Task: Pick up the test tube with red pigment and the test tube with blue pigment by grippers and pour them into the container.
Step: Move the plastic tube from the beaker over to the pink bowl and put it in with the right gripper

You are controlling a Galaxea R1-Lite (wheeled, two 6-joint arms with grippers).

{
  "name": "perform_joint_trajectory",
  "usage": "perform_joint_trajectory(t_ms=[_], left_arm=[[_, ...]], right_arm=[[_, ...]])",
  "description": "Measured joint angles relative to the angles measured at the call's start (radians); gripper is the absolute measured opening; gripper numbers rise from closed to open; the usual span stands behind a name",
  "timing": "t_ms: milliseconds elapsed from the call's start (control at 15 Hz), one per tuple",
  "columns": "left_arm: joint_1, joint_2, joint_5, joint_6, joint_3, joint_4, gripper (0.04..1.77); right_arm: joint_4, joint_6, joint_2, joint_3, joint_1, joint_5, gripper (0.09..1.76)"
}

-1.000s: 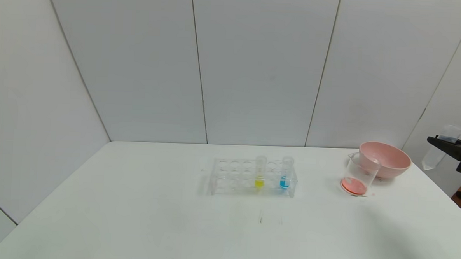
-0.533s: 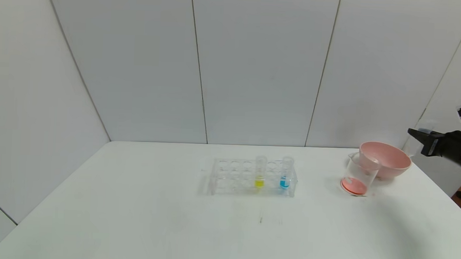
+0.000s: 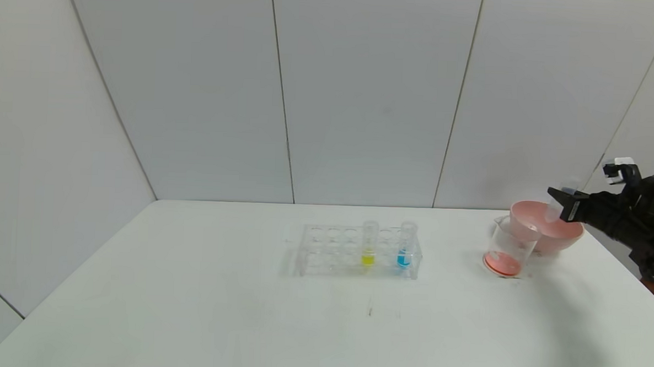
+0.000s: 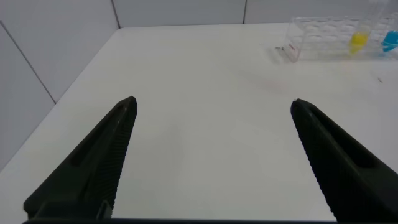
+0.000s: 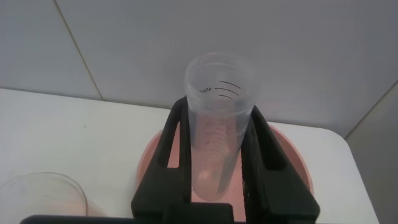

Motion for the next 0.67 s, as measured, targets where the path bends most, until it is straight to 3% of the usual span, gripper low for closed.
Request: perform_joint_trajectory(t_ms=[333, 667], left_arm=[[0.000, 0.000, 0.000, 0.000, 0.000, 0.000, 1.76], [0.000, 0.000, 0.000, 0.000, 0.000, 0.000, 1.76]], right_arm=[[-0.003, 0.002, 0.016, -0.012, 0.002, 0.000, 1.05], [0.006, 0.003, -0.010, 0.003, 0.007, 0.000, 1.36]])
